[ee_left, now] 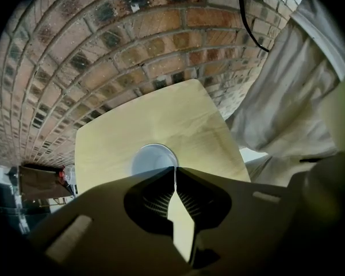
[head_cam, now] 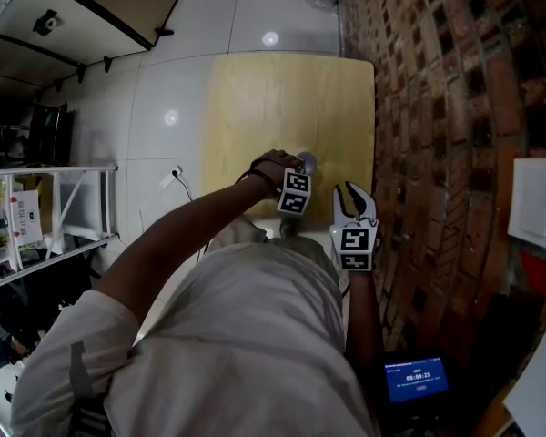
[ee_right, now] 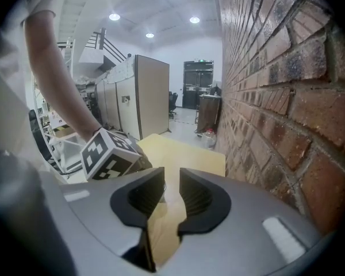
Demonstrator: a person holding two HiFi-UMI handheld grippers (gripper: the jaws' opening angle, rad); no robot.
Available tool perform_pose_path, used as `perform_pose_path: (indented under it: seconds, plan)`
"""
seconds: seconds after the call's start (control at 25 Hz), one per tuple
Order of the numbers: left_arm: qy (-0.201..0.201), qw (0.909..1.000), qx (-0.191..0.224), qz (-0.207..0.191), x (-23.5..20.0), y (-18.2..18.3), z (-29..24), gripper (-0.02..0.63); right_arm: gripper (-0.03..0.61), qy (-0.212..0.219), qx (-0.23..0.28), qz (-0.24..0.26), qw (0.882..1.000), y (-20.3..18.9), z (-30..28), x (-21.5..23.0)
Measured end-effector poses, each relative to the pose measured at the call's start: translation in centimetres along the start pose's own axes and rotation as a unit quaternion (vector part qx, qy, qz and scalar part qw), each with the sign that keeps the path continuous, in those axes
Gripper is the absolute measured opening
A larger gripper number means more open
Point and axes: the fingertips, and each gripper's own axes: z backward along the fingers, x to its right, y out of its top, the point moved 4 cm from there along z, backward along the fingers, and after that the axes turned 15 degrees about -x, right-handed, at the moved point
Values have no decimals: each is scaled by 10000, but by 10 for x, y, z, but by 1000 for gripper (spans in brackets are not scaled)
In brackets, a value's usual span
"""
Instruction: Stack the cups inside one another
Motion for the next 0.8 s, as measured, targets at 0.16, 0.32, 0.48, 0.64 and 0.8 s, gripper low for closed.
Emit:
perform_pose_path:
  seconds: [0.16, 0.32, 0.48, 0.64, 0.8]
  plan:
    - [-6, 10000, 44, 54, 0, 0, -2, 31, 87, -12, -27, -17, 10000, -2, 3, -1]
    - [-16, 9999, 118, 71, -3, 3, 1, 50, 87, -39, -56, -14, 10000, -2, 5, -2]
    - [-155, 9997, 138, 92, -4, 5, 4, 131, 87, -51, -62, -34, 10000, -2, 7, -3]
    - [-212, 9989, 280, 307, -2, 4, 9, 189, 87, -50, -35, -44, 10000, -1, 7, -5]
    - [-248, 9850, 1033, 1358, -15, -6, 36, 259, 87, -50, 23, -18, 10000, 1, 8, -4]
